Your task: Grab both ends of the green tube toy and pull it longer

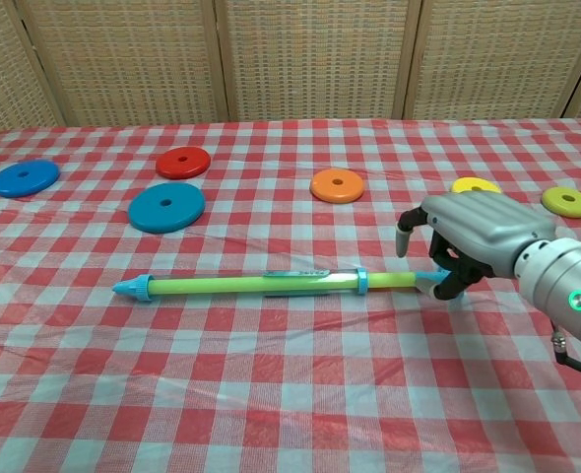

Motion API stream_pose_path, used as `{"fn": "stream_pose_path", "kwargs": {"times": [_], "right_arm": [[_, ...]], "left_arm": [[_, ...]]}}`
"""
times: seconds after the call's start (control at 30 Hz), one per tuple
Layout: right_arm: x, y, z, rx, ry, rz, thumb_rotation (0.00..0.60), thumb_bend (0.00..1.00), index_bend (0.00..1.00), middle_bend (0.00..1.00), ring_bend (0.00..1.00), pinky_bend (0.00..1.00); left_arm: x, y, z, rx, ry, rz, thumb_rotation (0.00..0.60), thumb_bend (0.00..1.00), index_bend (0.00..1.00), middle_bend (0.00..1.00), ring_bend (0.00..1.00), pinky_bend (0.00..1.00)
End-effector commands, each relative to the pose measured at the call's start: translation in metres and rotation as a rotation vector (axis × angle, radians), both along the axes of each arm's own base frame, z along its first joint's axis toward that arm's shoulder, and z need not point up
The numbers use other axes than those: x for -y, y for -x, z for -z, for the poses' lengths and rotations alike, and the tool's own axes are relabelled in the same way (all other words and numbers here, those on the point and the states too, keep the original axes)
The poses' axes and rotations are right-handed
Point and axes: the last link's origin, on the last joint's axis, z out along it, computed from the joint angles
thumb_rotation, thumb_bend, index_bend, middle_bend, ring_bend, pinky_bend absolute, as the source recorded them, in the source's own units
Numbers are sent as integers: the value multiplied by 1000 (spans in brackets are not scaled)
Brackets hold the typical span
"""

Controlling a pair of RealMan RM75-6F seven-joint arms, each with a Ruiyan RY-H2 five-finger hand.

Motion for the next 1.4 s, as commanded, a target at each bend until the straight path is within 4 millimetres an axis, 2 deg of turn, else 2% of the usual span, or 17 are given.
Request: {"fn": "stream_pose_path", "kwargs": {"times": [0.03,0.33,0.7,0.8,0.97,1.23,1.4], "right_arm": [[2,2,5,3,-12,9,600,527,417,1000,1000,960],[11,15,17,-24,-27,46,600,527,411,1000,1000,960],[20,31,19,-44,-13,86,600,527,436,1000,1000,960],[21,34,17,-49,0,85,600,528,481,1000,1000,960],[22,35,13,-54,19,75,600,528,644,1000,1000,960],[25,30,1,-26,54,55,600,527,717,1000,1000,960],[32,17,-19,-2,103,41,600,529,761,1000,1000,965]], "left_arm": [[0,0,0,-1,-2,2,600,29,0,0,0,0],[0,2,-1,-4,6,-8,600,29,0,0,0,0],[-2,2,0,-4,7,-9,600,29,0,0,0,0],[-2,1,0,-4,7,-6,600,29,0,0,0,0],[-1,1,1,-11,14,-8,600,29,0,0,0,0],[0,0,1,-13,15,-9,600,29,0,0,0,0],[-1,1,3,-16,21,-17,600,32,0,0,0,0]]}}
